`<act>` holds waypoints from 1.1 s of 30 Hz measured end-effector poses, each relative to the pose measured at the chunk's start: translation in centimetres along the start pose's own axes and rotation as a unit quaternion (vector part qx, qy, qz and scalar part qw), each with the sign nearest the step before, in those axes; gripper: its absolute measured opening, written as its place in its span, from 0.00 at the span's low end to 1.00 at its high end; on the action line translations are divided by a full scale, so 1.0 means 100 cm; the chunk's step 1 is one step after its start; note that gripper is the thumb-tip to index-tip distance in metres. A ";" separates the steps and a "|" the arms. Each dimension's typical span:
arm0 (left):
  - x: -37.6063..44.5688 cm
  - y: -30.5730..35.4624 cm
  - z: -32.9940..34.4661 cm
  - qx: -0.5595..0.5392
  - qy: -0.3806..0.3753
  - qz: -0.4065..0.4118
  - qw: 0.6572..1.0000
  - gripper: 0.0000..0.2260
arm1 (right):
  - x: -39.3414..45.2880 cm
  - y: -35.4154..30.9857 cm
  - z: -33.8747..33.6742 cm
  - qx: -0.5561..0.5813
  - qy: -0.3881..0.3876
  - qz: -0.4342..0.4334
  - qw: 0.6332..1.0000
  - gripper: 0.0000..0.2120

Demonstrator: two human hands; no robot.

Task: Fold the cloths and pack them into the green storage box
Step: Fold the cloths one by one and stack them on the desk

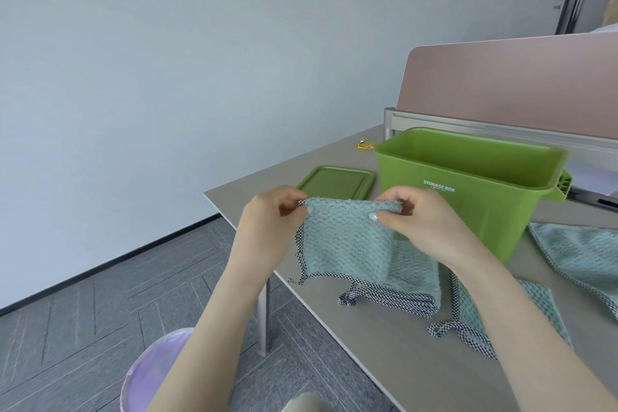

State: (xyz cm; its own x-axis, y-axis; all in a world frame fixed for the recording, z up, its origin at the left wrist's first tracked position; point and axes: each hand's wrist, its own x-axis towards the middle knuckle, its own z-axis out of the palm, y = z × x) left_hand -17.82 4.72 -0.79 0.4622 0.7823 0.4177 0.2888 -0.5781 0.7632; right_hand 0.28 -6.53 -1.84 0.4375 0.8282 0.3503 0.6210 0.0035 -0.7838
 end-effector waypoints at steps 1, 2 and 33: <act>0.001 0.000 0.000 0.007 0.000 0.008 1.000 0.04 | 0.001 0.002 -0.001 -0.006 0.003 -0.001 1.000 0.02; 0.002 0.001 0.000 0.005 0.000 0.013 1.000 0.03 | 0.002 0.004 -0.003 -0.001 0.002 0.000 1.000 0.03; -0.033 0.030 0.131 -0.161 -0.121 -0.058 0.978 0.29 | -0.097 0.046 -0.046 0.066 -0.081 0.154 0.983 0.38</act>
State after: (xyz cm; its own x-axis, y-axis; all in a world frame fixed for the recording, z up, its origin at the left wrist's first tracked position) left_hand -7.48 -2.68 -6.35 0.6380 0.7380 0.2196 0.0903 -0.3549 0.9305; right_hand 1.85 -17.11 -6.49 0.4759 0.8795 0.0077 0.3813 -0.1985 -0.9029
